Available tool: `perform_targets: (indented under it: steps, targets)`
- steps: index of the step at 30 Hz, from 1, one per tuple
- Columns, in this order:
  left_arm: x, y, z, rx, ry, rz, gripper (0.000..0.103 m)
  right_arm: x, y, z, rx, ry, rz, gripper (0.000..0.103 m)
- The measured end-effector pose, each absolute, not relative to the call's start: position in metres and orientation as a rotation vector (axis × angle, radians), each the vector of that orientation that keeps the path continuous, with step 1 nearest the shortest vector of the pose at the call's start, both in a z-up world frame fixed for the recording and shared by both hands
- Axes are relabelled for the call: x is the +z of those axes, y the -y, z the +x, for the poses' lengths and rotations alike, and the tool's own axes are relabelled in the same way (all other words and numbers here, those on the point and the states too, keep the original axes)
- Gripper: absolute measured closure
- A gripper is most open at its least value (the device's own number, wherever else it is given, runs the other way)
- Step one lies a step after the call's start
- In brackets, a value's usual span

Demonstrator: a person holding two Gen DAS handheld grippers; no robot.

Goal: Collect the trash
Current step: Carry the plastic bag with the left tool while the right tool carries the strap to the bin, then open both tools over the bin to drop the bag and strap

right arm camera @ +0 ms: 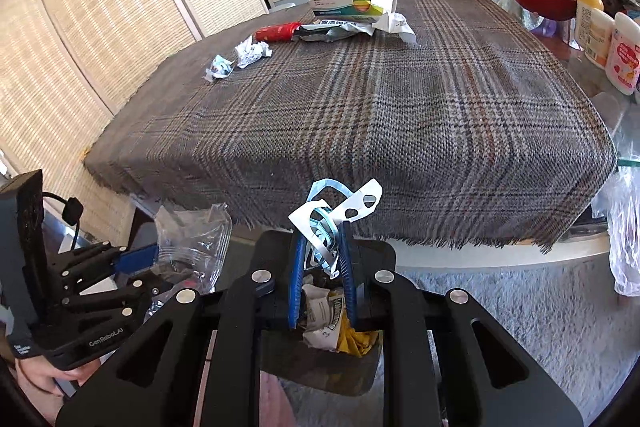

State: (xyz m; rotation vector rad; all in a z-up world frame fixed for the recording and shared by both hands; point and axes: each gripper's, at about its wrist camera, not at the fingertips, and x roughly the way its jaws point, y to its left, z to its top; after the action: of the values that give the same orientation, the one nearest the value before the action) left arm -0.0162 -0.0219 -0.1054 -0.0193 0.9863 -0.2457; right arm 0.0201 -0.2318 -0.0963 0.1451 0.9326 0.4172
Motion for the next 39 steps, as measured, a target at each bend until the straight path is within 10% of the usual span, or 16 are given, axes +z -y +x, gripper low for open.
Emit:
perform_targets:
  steps: [26, 33, 36, 39]
  targets:
    - [-0.197, 0.031, -0.028, -0.211, -1.189, -0.059, 0.070, -0.179, 0.218, 0.010, 0.412, -1.150, 0.164, 0.082]
    - [-0.199, 0.035, -0.026, -0.219, -1.195, -0.068, 0.050, -0.179, 0.221, 0.010, 0.384, -1.141, 0.175, 0.081]
    - [-0.198, 0.036, -0.025, -0.209, -1.197, -0.058, 0.044, -0.180, 0.227, 0.011, 0.359, -1.138, 0.187, 0.045]
    - [-0.197, 0.036, -0.026, -0.208, -1.194, -0.052, 0.029, -0.179, 0.229, 0.011, 0.345, -1.135, 0.186, 0.040]
